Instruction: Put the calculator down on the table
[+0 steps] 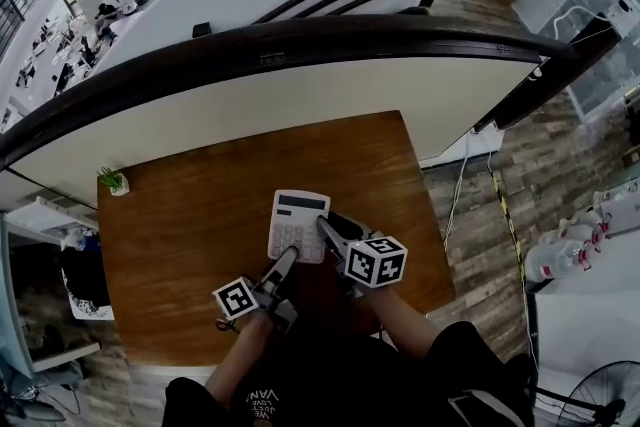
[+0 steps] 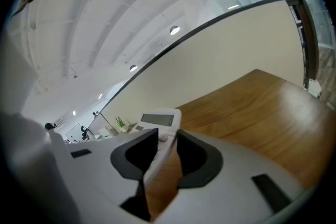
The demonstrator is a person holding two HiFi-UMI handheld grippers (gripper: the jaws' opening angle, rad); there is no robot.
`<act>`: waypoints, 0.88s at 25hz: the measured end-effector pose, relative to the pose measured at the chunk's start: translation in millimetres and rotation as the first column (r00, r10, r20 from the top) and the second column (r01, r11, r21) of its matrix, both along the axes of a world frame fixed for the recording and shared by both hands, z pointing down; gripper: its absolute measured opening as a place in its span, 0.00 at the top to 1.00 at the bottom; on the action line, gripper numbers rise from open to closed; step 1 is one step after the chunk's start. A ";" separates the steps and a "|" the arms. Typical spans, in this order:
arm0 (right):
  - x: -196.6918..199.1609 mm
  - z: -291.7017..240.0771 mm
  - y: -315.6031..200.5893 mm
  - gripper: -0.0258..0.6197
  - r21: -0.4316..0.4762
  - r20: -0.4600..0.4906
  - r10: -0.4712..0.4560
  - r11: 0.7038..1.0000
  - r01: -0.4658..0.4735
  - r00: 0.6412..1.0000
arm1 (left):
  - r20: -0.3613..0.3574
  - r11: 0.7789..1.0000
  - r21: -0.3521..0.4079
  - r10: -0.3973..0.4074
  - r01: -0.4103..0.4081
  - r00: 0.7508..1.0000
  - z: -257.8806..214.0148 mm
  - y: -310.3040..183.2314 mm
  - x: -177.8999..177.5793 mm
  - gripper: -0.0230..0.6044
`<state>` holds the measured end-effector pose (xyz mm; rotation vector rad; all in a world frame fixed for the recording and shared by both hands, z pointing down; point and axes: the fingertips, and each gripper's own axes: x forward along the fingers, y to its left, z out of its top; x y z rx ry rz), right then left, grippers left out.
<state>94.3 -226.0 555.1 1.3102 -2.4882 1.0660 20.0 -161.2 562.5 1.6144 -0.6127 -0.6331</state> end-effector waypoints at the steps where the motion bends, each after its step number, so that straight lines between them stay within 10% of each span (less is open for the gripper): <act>1: 1.1 3.1 -7.0 0.79 -0.002 -0.004 -0.006 1.000 0.006 1.000 | 0.000 1.000 -0.003 -0.009 0.009 1.000 2.6 -6.5 1.7 0.89; 22: 27.3 45.6 -77.4 0.79 -0.030 -0.035 -0.037 0.999 0.036 0.999 | 0.018 0.978 -0.091 -0.184 0.185 0.983 49.9 -124.5 22.7 0.88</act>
